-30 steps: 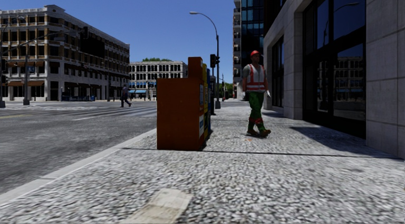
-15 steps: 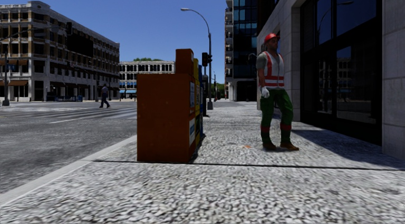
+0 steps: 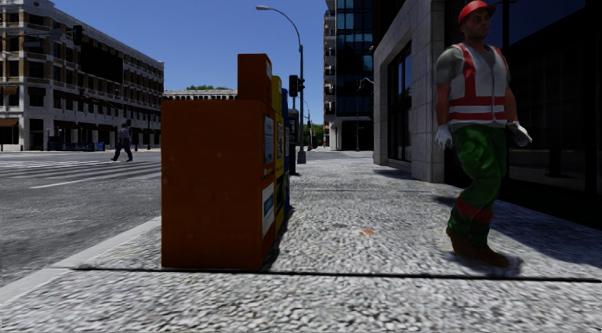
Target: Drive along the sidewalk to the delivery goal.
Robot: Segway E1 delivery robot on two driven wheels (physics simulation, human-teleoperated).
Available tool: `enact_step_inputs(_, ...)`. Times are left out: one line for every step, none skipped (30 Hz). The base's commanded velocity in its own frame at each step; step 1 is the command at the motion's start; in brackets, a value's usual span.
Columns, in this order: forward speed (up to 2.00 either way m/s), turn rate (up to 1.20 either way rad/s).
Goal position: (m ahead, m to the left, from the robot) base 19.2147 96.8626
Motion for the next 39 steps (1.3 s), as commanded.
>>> enact_step_inputs(0.88,-0.25)
enact_step_inputs(0.81,-0.33)
enact_step_inputs(0.79,-0.35)
enact_step_inputs(0.79,-0.35)
enact_step_inputs(0.78,-0.35)
enact_step_inputs(0.78,-0.35)
enact_step_inputs(0.78,-0.36)
enact_step_inputs(0.78,-0.36)
enact_step_inputs(0.78,-0.38)
enact_step_inputs(0.78,-0.44)
enact_step_inputs(0.78,-0.48)
enact_step_inputs(0.78,-0.48)
enact_step_inputs(0.78,-0.59)
enact_step_inputs(0.77,-0.64)
enact_step_inputs(0.77,-0.64)
enact_step_inputs(0.77,-0.64)
enact_step_inputs(0.77,-0.65)
enact_step_inputs(0.77,-0.65)
enact_step_inputs(0.77,-0.65)
enact_step_inputs(0.77,-0.65)
enact_step_inputs(0.77,-0.65)
enact_step_inputs(0.77,-0.65)
enact_step_inputs(0.77,-0.65)
enact_step_inputs(0.77,-0.65)
enact_step_inputs(0.76,-0.61)
enact_step_inputs(0.76,-0.46)
enact_step_inputs(0.76,-0.46)
enact_step_inputs(0.76,-0.19)
enact_step_inputs(0.76,0.00)
enact_step_inputs(0.76,0.00)
enact_step_inputs(0.77,0.00)
enact_step_inputs(0.77,0.00)
enact_step_inputs(0.77,0.00)
enact_step_inputs(0.77,0.00)
enact_step_inputs(0.78,0.00)
enact_step_inputs(0.78,0.00)
enact_step_inputs(0.78,0.00)
enact_step_inputs(0.78,0.00)
enact_step_inputs(0.78,0.00)
